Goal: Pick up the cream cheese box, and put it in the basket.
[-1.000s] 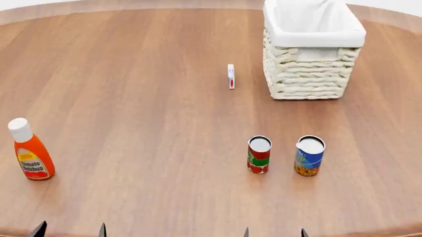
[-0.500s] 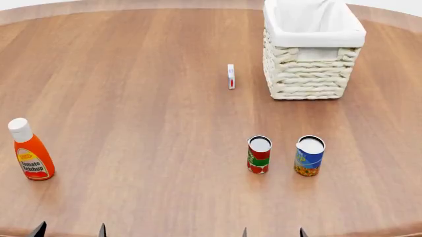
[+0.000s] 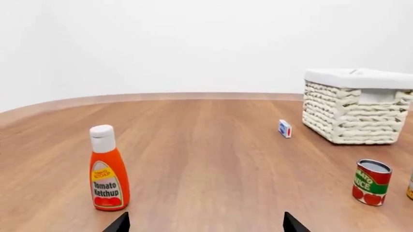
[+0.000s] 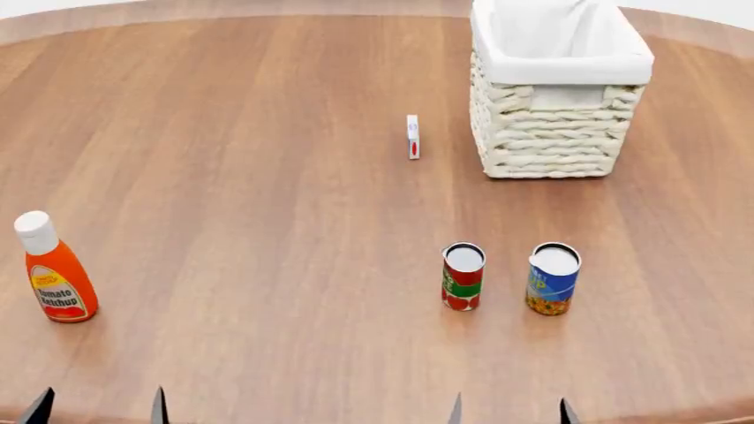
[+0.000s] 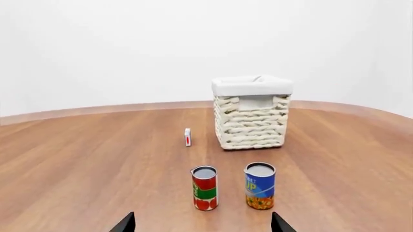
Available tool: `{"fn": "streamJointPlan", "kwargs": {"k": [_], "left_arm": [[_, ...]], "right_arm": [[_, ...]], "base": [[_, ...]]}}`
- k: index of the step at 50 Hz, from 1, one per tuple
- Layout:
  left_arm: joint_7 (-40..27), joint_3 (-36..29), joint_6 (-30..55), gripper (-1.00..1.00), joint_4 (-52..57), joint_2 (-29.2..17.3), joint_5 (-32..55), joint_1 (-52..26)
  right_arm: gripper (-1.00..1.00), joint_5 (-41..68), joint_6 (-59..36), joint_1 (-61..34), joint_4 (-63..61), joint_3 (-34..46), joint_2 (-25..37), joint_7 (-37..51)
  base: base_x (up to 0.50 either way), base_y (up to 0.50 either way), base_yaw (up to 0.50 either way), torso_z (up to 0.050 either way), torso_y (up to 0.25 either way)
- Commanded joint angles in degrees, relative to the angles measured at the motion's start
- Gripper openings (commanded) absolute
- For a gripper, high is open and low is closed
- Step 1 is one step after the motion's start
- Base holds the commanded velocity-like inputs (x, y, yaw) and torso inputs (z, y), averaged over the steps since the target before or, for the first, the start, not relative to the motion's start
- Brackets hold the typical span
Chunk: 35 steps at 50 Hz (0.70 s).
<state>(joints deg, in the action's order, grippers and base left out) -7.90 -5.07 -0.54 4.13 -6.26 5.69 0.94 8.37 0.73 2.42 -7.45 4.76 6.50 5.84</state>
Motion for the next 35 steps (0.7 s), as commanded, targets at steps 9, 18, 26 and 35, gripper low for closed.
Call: {"fn": "streamJointPlan", "kwargs": {"k": [9, 18, 26, 35], "left_arm": [[-1.3, -1.1, -0.2, 1.00, -0.1, -1.1, 0.9, -0.2], [-1.6, -1.7, -0.1, 1.00, -0.2, -1.4, 1.3, -0.4], [-2.0, -2.1, -0.2, 1.00, -0.5, -1.7, 1.4, -0.5], [-2.3, -2.6, -0.4, 1.00, -0.8, -2.0, 1.7, -0.7]], "right_arm": [[1.00, 1.4, -0.3, 0.1, -0.6, 1.1, 1.2, 0.9], [1.00, 1.7, -0.6, -0.1, -0.3, 1.8, 1.6, 1.1], [1.00, 1.8, -0.2, -0.1, 0.0, 2.4, 1.9, 1.3], [1.00, 2.0, -0.2, -0.1, 0.1, 2.8, 2.2, 1.7]], "base": [[0.00, 0.00, 0.00, 0.000, 0.000], [0.18, -0.12, 0.00, 0.000, 0.000], [0.21, -0.13, 0.00, 0.000, 0.000], [0.21, -0.13, 0.00, 0.000, 0.000]]}}
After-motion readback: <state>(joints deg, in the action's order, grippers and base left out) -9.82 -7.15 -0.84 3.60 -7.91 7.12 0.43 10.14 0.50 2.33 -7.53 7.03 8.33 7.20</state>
